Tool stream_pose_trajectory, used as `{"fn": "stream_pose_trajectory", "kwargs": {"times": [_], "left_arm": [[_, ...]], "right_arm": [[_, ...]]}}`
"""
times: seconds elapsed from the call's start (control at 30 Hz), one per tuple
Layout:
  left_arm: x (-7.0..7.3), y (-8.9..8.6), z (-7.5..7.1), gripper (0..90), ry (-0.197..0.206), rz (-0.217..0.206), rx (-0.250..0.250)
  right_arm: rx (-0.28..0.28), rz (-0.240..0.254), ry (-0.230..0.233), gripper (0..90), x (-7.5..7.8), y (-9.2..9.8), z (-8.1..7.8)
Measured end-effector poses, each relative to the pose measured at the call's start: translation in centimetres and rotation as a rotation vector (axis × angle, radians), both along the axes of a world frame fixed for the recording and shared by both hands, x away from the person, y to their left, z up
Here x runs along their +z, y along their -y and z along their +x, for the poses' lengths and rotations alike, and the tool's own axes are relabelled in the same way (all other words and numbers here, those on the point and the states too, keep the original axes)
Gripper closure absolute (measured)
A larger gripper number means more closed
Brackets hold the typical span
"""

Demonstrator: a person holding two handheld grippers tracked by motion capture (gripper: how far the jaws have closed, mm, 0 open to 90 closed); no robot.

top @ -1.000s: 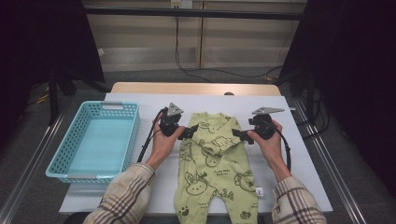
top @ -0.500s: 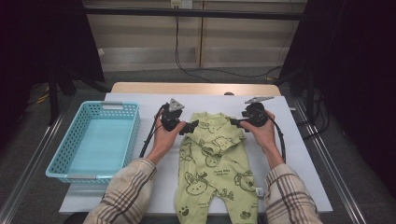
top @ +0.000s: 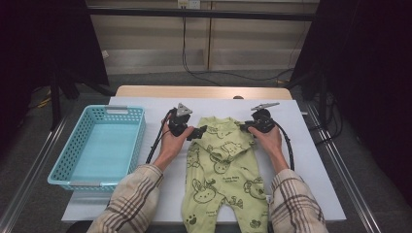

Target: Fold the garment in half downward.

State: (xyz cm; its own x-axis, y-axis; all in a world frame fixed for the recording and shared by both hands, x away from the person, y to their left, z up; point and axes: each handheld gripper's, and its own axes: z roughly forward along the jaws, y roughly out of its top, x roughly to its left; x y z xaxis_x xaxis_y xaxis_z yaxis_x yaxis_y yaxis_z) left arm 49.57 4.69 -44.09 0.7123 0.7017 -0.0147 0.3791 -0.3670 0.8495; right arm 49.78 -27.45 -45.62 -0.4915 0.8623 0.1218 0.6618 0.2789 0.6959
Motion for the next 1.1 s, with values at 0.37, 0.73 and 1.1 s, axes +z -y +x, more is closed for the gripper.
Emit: {"fn": "stream_pose_trajectory", "kwargs": {"times": [0.37, 0.73, 1.1], "left_arm": [[-1.1, 0.3, 1.1, 5.9, -0.040, -0.026, 0.039], [-1.6, 0.7, 2.6, 15.0, -0.127, 0.066, 0.055], [-2.2, 1.6, 3.6, 34.1, -0.144, 0.081, 0.070]], "right_arm": [[-0.075, 0.074, -0.051, 85.3, -0.2, 0.6, 0.1], [-0.071, 0.024, -0.016, 88.3, -0.1, 0.0, 0.0], [-0.072, 0.014, -0.012, 88.2, -0.1, -0.1, -0.1]]}}
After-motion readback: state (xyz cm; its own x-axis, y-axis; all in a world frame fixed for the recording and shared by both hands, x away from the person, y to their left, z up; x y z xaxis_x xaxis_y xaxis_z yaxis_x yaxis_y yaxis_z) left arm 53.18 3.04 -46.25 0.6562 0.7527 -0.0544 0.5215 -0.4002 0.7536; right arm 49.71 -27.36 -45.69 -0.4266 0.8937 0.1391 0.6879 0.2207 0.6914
